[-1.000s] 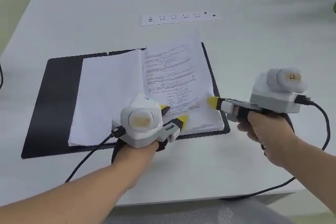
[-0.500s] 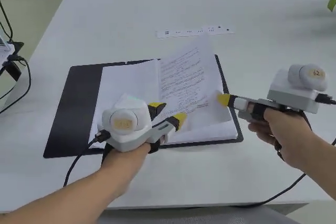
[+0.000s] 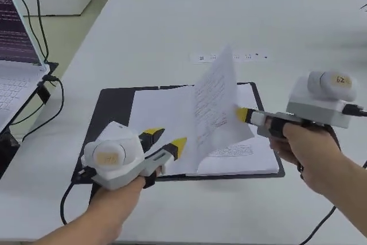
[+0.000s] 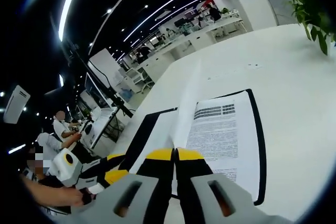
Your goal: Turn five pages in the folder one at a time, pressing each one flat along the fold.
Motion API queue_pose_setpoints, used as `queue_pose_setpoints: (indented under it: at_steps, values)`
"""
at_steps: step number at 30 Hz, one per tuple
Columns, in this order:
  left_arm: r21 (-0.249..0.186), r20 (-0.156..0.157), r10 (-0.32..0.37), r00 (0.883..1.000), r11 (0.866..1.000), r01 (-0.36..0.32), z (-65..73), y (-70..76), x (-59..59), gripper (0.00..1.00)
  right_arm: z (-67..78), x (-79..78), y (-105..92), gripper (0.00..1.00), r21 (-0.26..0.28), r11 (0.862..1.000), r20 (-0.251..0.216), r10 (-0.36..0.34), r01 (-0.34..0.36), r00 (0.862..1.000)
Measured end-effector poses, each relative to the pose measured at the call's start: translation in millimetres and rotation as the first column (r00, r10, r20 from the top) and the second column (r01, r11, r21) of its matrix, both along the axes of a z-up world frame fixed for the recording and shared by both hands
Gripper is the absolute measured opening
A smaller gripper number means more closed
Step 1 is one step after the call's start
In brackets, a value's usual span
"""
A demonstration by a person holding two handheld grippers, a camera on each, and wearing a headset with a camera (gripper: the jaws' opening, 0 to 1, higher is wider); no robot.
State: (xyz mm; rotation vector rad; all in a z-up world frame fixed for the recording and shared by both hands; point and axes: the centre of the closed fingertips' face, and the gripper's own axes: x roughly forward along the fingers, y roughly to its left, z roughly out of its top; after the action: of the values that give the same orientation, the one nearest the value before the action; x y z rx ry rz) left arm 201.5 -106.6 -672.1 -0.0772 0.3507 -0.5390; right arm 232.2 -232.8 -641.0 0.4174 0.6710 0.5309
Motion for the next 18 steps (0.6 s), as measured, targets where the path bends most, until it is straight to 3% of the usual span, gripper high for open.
queue_pose_setpoints:
  at_steps: [2,7,12,18]
  values:
    - [0.000,0.001,0.014,1.000,1.000,-0.014,0.0,11.2,-2.0,0.32,4.4,0.6,11.0,0.00,0.003,1.000,0.003,0.003,-0.004,1.000]
    - [-0.003,0.003,0.052,0.999,0.999,-0.052,2.4,34.3,-7.0,0.32,0.4,-3.2,34.1,0.00,-0.047,0.999,-0.021,0.020,-0.021,1.000]
    - [-0.001,0.001,0.082,0.997,0.997,-0.082,2.4,55.6,-13.0,0.32,-0.8,-3.4,56.9,0.00,-0.063,0.997,-0.032,0.041,-0.043,0.999]
    - [0.002,-0.006,0.120,0.993,0.993,-0.120,-0.9,82.3,-18.1,0.32,-11.8,-1.5,89.8,0.00,-0.117,0.989,-0.043,0.087,-0.092,0.995]
